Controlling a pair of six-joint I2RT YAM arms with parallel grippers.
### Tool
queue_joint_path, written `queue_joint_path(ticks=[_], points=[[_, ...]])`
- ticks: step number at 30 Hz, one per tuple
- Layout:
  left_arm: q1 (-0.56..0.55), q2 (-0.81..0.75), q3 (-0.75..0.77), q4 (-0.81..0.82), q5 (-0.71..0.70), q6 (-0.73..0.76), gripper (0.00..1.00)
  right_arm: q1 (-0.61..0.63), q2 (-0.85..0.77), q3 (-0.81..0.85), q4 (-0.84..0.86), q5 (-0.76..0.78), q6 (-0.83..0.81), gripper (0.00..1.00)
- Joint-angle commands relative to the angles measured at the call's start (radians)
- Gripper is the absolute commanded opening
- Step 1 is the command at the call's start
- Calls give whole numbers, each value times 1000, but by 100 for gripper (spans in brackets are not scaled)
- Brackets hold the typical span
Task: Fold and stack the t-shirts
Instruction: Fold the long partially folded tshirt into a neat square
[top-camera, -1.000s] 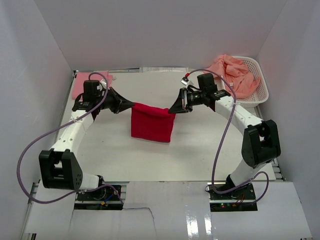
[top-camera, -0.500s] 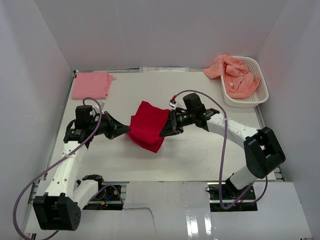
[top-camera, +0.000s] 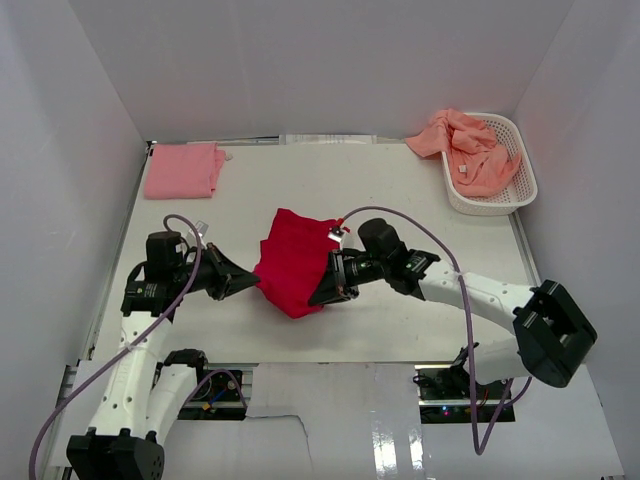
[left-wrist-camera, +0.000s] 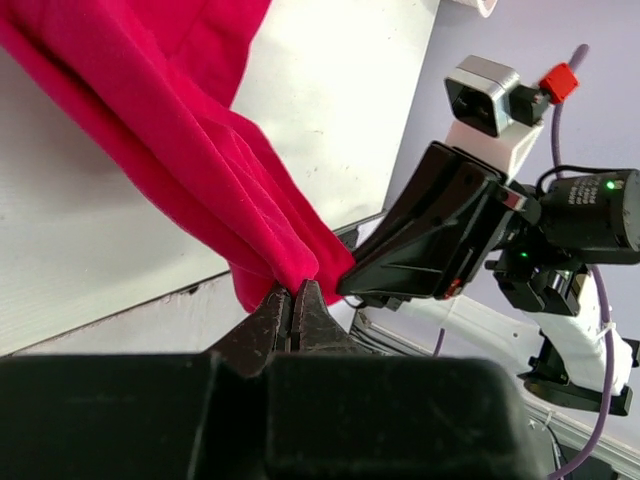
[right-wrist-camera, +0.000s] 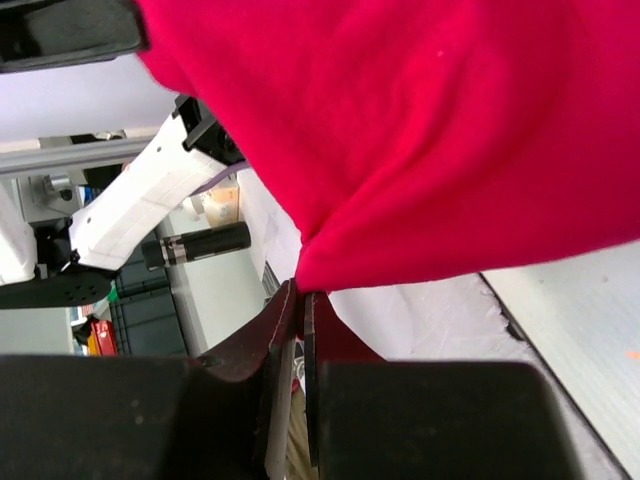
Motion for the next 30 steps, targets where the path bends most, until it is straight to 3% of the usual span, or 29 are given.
queue_joint_path(ticks=[1,8,17,30], points=[[-6,-61,-60,-43,17,16,0,35,-71,-57,105,29,73,8],[-6,-167,-120,-55,26,-25,0,52,-234,-250,145,57,139,8],[-6,-314,-152,-124,36,-82,0,53,-504,-383,30,116,178,8],[-6,-470,-262,-486,161,38,0,55,-920,-634,-263,179,301,8]])
